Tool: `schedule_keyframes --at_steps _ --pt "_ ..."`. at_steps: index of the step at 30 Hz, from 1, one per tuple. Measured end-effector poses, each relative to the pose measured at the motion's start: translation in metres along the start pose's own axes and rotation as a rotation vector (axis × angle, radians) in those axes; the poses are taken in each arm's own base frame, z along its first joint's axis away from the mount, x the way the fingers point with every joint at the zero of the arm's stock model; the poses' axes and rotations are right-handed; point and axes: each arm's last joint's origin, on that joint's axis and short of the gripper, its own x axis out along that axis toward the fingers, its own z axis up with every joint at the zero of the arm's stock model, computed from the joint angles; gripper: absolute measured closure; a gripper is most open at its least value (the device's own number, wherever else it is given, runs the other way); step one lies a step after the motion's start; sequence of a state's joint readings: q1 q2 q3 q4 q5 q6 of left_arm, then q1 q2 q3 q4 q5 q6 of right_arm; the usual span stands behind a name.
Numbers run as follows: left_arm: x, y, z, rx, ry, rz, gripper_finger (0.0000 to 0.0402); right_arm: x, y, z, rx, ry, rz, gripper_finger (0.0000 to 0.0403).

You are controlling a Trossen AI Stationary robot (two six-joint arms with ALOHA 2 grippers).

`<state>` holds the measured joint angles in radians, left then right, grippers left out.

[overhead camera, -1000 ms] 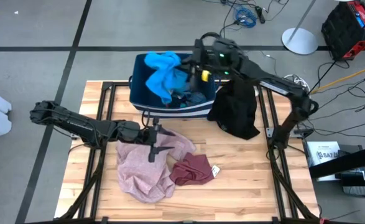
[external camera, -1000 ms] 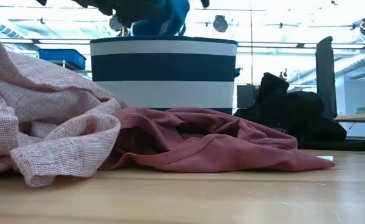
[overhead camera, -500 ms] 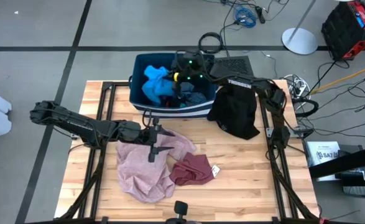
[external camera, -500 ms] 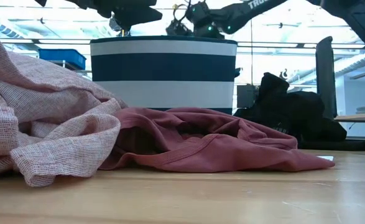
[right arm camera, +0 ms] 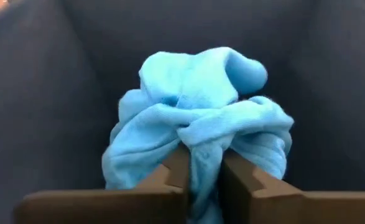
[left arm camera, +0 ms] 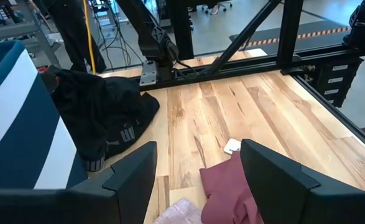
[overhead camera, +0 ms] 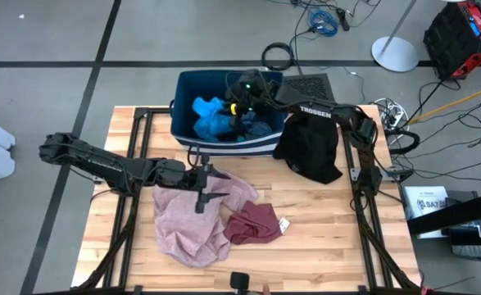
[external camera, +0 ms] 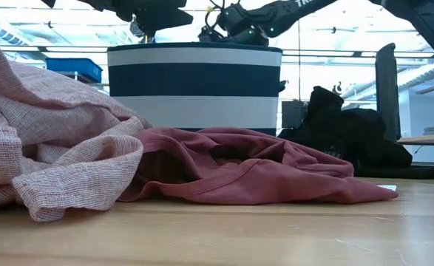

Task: Sort clothes
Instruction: Put the blue short into the blue laundry organizer, then put the pink underwear into the blue laundry organizer

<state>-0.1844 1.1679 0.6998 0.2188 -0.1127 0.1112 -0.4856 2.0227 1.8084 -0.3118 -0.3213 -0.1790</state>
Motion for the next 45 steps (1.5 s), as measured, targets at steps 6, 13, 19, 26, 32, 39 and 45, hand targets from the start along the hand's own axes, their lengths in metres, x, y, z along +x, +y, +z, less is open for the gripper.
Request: schedule_keyframes --at_steps 6,13,19,26,32,39,45 --pt "0.000 0.000 0.000 0.000 0.001 0.000 0.0159 -0.016 0.006 0.013 0.024 -0.032 -0.005 0.0248" --pt "0.000 0.000 0.000 0.000 0.000 0.001 0.0159 -0.057 0.014 0.039 -0.005 -0.120 -0.023 0.0168" --pt "0.000 0.000 0.000 0.000 0.001 0.001 0.0159 -0.116 0.036 0.064 -0.028 -0.171 -0.017 0.0162" --pt "0.000 0.000 0.000 0.000 0.004 0.000 0.0159 -0.180 0.095 0.070 -0.051 -0.083 0.112 0.0169" --pt "0.000 0.000 0.000 0.000 0.003 0.000 0.0159 -0.193 0.158 0.039 -0.055 0.247 0.327 0.0170" --pt "0.000 0.000 0.000 0.000 0.003 0.000 0.0159 -0.148 0.219 -0.030 -0.006 0.499 0.450 0.0170" --pt "0.000 0.000 0.000 0.000 0.003 0.000 0.0159 -0.109 0.247 -0.107 0.137 0.565 0.460 0.0170"
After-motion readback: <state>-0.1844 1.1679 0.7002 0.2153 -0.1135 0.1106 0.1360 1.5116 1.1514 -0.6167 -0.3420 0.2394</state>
